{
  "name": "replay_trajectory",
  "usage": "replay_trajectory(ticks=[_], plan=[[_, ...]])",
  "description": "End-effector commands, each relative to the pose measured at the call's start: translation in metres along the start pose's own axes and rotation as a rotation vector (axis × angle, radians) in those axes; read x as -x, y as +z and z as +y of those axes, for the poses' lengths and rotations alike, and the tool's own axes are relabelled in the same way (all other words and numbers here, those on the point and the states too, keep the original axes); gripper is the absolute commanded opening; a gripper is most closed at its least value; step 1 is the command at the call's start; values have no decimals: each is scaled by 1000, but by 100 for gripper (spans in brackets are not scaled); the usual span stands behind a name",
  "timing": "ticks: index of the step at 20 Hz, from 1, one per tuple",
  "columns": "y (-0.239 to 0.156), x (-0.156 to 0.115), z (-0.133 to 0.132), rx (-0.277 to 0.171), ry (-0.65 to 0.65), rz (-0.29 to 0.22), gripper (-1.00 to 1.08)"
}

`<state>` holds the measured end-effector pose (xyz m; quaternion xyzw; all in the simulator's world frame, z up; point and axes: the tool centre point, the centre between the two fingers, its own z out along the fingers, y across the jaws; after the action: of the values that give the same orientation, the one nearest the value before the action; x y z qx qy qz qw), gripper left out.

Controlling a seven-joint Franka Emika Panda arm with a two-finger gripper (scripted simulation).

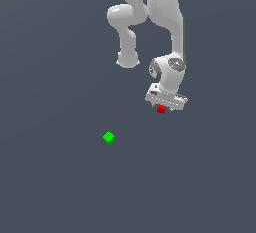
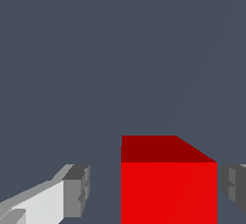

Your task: Stack the red cube on top of the green cube.

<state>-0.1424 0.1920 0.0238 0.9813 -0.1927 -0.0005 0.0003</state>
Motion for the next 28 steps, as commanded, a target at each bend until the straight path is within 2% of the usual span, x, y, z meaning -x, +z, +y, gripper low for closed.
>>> replay_trajectory(ticks=[1, 2, 3, 18, 28], plan=[[4, 0, 0, -1, 0, 1, 100], [4, 0, 0, -1, 0, 1, 100], [4, 0, 0, -1, 0, 1, -100], [-3, 0, -1, -1, 0, 1, -100], [-53, 1, 0, -1, 0, 1, -100]])
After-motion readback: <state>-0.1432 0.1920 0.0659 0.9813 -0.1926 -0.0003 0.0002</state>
